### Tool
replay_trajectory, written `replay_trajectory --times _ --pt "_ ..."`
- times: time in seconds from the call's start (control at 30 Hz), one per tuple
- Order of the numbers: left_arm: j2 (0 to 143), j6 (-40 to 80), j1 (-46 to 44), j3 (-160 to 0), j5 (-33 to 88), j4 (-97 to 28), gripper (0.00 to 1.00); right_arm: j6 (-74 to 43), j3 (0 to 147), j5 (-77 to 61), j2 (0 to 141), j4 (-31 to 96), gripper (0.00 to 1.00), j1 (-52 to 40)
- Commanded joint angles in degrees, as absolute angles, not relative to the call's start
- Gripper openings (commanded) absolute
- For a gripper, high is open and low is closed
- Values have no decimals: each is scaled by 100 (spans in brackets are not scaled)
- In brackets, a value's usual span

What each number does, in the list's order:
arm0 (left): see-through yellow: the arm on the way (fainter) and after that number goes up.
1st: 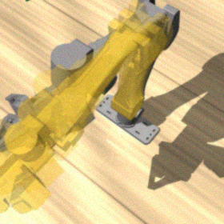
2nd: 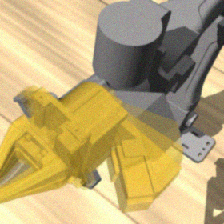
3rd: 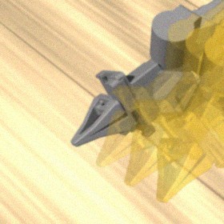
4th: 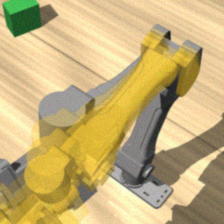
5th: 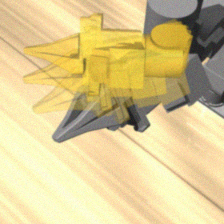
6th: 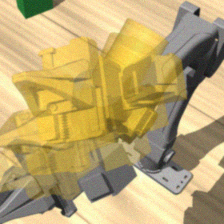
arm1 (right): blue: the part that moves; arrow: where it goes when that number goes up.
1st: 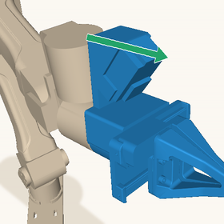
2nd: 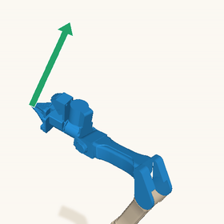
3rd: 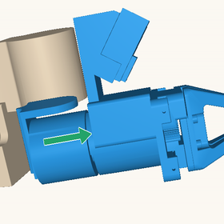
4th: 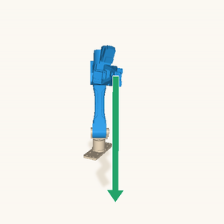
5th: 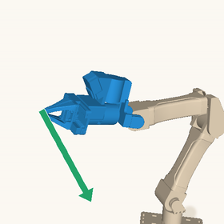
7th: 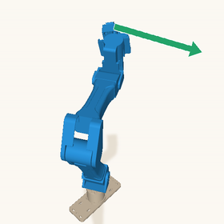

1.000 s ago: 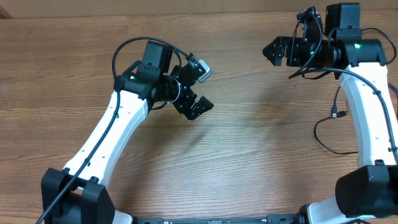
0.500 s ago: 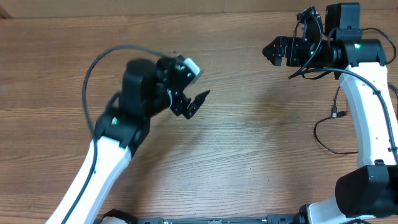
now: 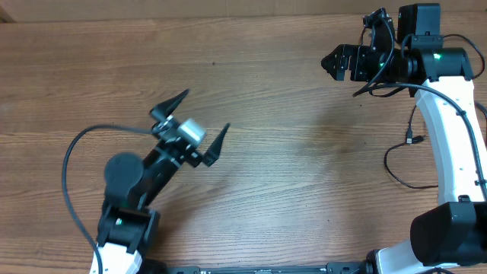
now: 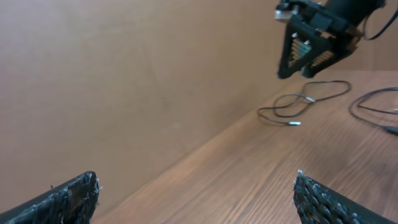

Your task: Untangle cables

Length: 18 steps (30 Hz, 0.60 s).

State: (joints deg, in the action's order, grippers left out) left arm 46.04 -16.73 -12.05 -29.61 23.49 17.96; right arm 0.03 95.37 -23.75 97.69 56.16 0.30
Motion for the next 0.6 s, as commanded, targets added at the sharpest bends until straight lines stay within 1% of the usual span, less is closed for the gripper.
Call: replay_trajectory --times 0.0,0.27,0.57 --pt "4093 -1483 -845 -2578 2580 1922 100 47 9677 -2359 9754 5590 100 23" --pt "2995 -1192 -180 -1841 2576 1918 99 47 9677 -2359 9754 5590 100 23" --pt "2143 -832 276 -1135 2578 1925 100 47 9677 -2359 9754 5590 100 23"
